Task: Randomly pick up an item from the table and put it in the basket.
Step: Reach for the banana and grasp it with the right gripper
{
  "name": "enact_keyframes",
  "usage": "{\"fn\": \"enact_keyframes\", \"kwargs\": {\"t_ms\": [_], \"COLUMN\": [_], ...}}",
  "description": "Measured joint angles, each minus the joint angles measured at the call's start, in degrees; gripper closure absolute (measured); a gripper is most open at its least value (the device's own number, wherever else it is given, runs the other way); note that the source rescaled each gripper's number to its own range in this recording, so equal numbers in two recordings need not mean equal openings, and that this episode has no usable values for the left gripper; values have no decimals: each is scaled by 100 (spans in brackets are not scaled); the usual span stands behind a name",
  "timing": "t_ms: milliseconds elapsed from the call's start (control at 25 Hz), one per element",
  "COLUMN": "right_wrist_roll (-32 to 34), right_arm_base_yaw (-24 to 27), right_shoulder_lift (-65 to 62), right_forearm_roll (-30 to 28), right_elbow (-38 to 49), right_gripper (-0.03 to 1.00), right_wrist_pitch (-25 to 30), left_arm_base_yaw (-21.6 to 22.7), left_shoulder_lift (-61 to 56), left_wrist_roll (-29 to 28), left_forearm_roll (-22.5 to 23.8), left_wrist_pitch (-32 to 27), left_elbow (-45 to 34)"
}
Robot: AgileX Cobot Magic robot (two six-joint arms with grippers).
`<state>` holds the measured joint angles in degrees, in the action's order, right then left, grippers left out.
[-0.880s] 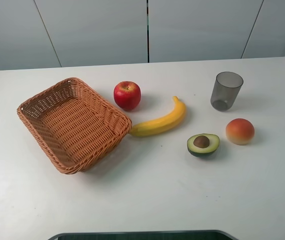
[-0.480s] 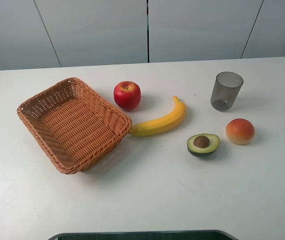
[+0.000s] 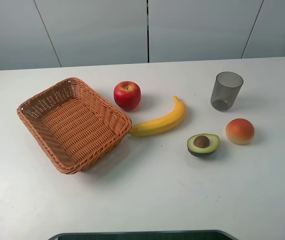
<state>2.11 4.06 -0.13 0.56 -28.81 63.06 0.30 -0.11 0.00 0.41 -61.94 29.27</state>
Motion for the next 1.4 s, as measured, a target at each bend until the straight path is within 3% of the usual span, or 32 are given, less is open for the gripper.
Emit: {"fn": "enact_keyframes", "kwargs": {"t_ms": [960,1400], "right_wrist_roll": [0,152], "right_arm_base_yaw": [0,0], "right_shoulder_lift": [85,2787], "right_forearm_roll": [0,620], "right_elbow": [0,-476], "right_gripper": [-3,-3], "right_wrist_pitch": [0,-295], "left_arm_base_yaw": [0,0], "left_shoulder_lift": [0,0], "left_wrist_roll": [0,0], "left_forearm_roll": [0,0], "left_wrist_pitch": [0,0], "left_elbow": [0,0]}}
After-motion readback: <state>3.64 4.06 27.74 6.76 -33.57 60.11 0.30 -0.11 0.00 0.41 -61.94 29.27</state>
